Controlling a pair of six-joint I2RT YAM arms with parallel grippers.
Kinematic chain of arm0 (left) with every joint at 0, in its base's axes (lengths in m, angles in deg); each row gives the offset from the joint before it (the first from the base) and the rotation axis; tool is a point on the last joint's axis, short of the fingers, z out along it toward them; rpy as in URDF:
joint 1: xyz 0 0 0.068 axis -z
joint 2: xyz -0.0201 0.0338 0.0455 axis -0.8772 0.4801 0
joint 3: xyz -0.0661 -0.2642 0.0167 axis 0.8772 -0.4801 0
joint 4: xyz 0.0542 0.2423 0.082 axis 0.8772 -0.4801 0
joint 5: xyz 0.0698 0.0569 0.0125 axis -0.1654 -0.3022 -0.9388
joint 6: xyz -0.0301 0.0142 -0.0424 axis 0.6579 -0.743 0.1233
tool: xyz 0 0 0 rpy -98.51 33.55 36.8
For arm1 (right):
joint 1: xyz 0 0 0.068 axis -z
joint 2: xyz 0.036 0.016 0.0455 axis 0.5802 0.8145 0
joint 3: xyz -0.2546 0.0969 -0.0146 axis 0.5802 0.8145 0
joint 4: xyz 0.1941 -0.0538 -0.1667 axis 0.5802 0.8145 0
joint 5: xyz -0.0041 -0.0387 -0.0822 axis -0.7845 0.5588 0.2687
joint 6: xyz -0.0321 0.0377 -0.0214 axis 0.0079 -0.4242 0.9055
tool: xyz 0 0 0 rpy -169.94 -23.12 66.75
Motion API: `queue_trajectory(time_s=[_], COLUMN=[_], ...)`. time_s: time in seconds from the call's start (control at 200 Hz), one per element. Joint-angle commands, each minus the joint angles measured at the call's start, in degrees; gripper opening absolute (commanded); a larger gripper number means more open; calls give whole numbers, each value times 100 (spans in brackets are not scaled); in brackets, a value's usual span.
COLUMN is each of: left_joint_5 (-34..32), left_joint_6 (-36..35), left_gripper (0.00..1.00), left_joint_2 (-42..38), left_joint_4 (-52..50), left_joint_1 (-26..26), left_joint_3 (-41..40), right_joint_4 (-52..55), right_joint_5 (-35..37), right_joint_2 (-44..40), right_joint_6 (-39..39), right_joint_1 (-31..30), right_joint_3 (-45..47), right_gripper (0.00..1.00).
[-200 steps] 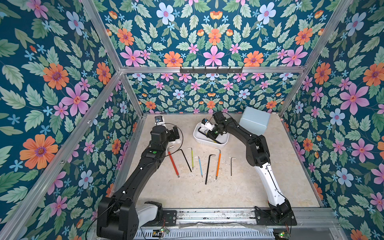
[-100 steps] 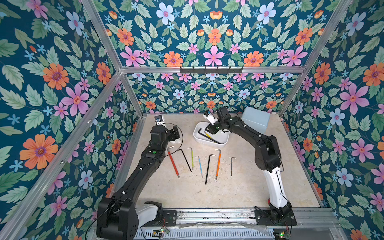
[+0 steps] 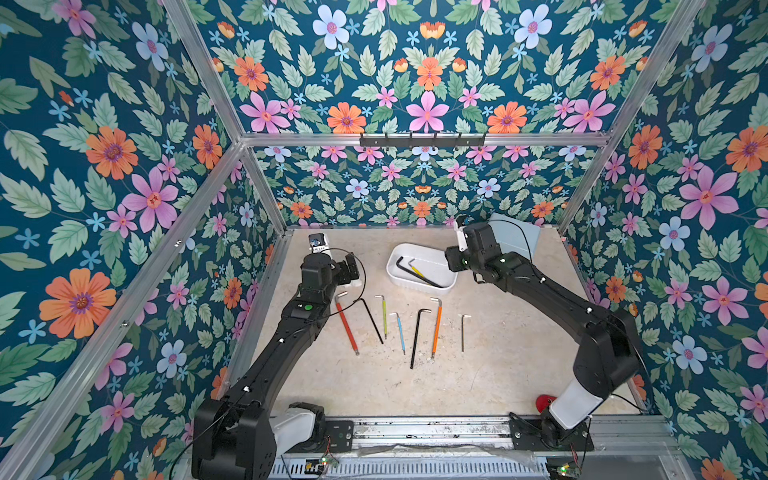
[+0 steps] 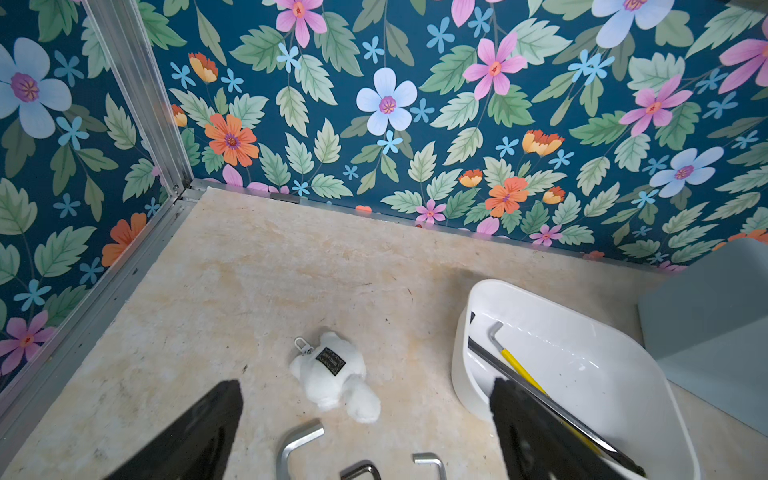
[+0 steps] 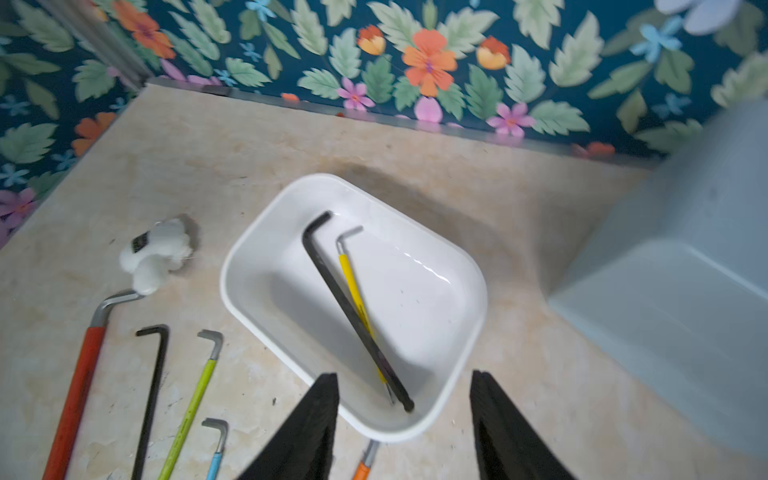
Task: Put the hex key on the desktop into the storage box
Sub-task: Pick up the Allen key from the center of the board.
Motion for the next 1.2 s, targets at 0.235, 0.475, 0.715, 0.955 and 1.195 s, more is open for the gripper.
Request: queue_trajectory(time_s=[0.235, 0.475, 0.715, 0.955, 1.195], left_joint_5=[142, 174, 91, 24, 15], left_joint_6=[164, 251, 229, 163, 147], left_gripper=[99, 99, 99, 99, 99], left_joint_2=[30, -40, -66, -102, -102], left_joint_4=[320, 292, 219, 201, 202], left_joint_1=[1, 2, 2, 2, 2], left_joint_3=[21, -11, -18, -28, -10], right_joint_4=[1079, 1009, 1164, 1219, 1322], right_joint_5=[163, -147, -248, -263, -252], right_joint_2=[-503, -121, 550, 860, 1040], right_joint_6=[-1900, -2132, -2272, -2385, -2440], right_joint_1=[-13, -158, -373, -521, -644], right_joint_3=[1397, 1621, 1459, 1486, 1424], right_gripper=[57, 55, 54, 52, 49])
